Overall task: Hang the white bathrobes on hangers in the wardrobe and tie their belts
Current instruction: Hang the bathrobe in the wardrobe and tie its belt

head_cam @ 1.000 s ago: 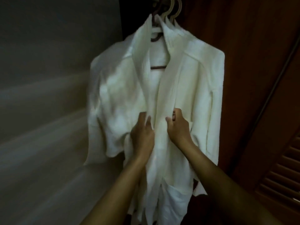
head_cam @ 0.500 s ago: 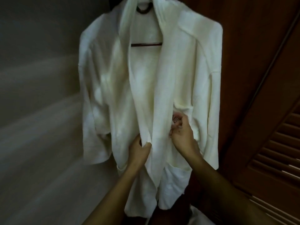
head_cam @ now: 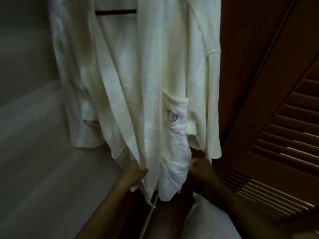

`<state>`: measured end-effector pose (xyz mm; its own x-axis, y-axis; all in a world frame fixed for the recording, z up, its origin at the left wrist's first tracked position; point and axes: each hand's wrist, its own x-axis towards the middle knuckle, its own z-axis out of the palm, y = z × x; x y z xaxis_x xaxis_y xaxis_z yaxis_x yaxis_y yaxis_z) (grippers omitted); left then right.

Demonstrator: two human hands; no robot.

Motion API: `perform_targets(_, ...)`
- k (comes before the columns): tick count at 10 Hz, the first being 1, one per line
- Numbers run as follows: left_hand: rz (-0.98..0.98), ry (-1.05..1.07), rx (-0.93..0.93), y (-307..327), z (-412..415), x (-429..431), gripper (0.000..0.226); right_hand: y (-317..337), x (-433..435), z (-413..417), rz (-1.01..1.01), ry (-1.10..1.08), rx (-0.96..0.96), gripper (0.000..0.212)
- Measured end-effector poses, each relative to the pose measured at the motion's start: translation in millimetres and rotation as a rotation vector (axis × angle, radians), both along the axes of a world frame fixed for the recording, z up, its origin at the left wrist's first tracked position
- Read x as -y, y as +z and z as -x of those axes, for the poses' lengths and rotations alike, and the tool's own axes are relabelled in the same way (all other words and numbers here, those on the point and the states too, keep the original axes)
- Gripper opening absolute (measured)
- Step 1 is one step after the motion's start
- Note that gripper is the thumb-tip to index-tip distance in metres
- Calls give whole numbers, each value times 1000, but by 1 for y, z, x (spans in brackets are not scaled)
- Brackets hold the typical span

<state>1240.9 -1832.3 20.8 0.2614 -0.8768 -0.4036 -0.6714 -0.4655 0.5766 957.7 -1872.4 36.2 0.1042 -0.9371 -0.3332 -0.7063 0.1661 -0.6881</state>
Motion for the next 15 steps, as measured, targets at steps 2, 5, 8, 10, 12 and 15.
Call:
perform_targets(2, 641, 151, -286, 85, 41, 33, 62, -14, 38, -1, 244, 122, 85, 64)
perform_targets(5, 644, 187, -223, 109, 41, 43, 7, -65, 58, 20, 141, 309, 34, 85)
perform_targets(8, 528, 109, -150, 61, 37, 36, 18, -51, 24, 49, 96, 70, -28, 43)
perform_targets(10, 502, 152, -118, 41, 53, 37, 34, -84, 12, 55, 319, -161, 118, 55)
perform_targets(12, 315, 19, -115, 12, 66, 34, 50, -73, -21, 25, 265, -60, 112, 79)
perform_targets(15, 319, 122, -183, -9, 55, 18, 58, -64, -11, -14, 256, -139, -47, 79)
